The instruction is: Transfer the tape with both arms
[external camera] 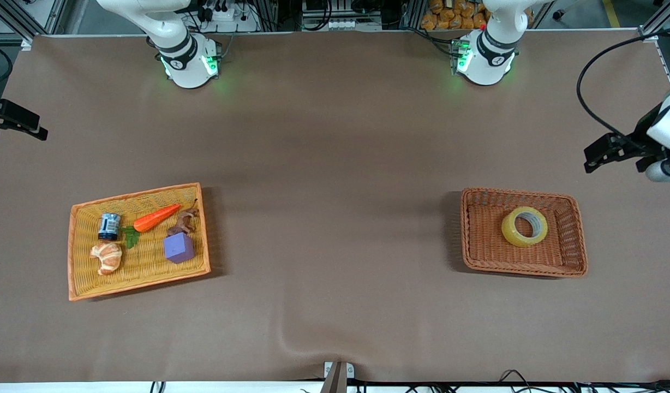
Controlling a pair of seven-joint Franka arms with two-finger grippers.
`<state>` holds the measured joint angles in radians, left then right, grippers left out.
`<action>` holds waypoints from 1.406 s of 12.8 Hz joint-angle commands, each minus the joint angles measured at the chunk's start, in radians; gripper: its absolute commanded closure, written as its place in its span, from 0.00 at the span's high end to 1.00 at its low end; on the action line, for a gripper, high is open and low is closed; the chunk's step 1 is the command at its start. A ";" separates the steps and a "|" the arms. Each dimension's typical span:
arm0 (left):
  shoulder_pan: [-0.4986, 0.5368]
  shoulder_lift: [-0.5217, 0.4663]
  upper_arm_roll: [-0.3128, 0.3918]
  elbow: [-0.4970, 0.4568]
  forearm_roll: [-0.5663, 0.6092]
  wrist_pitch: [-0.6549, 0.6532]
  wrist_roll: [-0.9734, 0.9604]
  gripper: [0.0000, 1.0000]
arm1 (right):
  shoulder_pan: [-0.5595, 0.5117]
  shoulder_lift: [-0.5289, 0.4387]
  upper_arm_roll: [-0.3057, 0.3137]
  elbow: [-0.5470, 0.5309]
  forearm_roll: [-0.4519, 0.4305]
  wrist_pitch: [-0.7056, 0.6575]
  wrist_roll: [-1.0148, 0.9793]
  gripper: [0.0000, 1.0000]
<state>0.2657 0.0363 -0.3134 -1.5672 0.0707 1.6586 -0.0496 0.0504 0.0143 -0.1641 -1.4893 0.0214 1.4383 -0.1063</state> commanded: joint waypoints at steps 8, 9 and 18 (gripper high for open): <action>-0.218 -0.013 0.197 0.050 0.015 -0.089 0.020 1.00 | 0.012 -0.002 -0.002 -0.003 -0.001 0.007 0.014 1.00; -0.220 -0.013 0.195 0.050 0.015 -0.089 0.020 1.00 | 0.012 -0.002 -0.002 -0.002 -0.001 0.008 0.014 1.00; -0.204 -0.016 0.204 0.058 -0.038 -0.131 0.086 1.00 | 0.012 0.000 0.000 -0.002 0.000 0.008 0.014 1.00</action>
<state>0.0581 0.0145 -0.1128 -1.5373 0.0620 1.5557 -0.0003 0.0526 0.0147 -0.1609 -1.4894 0.0214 1.4430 -0.1063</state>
